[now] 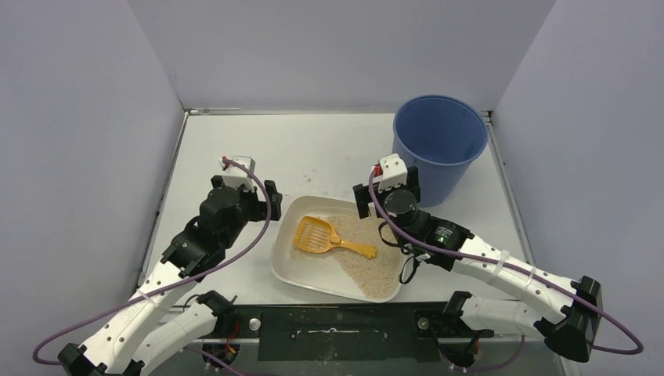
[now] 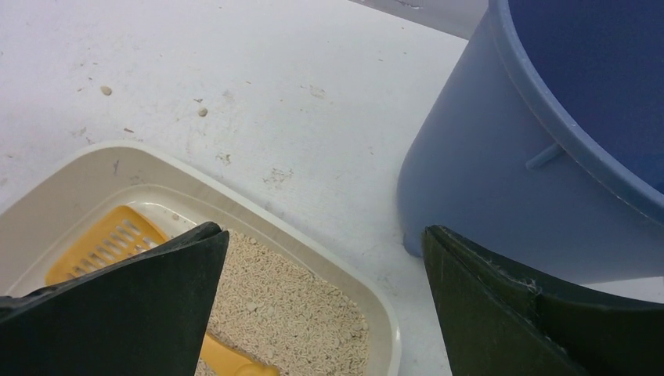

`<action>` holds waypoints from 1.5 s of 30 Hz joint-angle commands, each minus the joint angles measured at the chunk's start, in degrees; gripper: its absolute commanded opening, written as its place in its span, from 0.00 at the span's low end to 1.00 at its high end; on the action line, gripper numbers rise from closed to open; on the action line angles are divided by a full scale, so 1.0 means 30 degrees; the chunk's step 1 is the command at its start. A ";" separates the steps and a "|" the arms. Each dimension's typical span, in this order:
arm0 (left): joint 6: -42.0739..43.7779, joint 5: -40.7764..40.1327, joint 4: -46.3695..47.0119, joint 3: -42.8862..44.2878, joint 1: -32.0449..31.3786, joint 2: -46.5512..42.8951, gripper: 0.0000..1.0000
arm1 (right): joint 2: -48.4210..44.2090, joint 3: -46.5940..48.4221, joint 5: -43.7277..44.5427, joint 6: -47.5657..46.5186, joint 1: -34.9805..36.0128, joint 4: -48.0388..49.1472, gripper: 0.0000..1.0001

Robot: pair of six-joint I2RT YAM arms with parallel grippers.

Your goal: Clean the litter box

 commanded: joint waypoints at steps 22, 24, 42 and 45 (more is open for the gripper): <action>0.0052 -0.2102 -0.0404 0.0273 -0.1843 -0.0824 0.97 | -0.0905 -0.0305 0.3151 -0.1088 0.1085 0.0322 1.00; 0.0035 -0.2049 -0.0508 0.0310 -0.1852 -0.0879 0.97 | -0.0885 -0.0213 0.3353 -0.1122 0.1150 0.0226 1.00; -0.0040 -0.1526 -0.0421 0.0367 -0.2086 -0.1771 0.97 | -0.1247 0.0000 0.3703 -0.1171 0.1153 0.0460 1.00; -0.0065 -0.1539 -0.0403 0.0310 -0.2050 -0.1999 0.97 | -0.1348 -0.0044 0.2856 -0.1441 0.1177 0.0370 1.00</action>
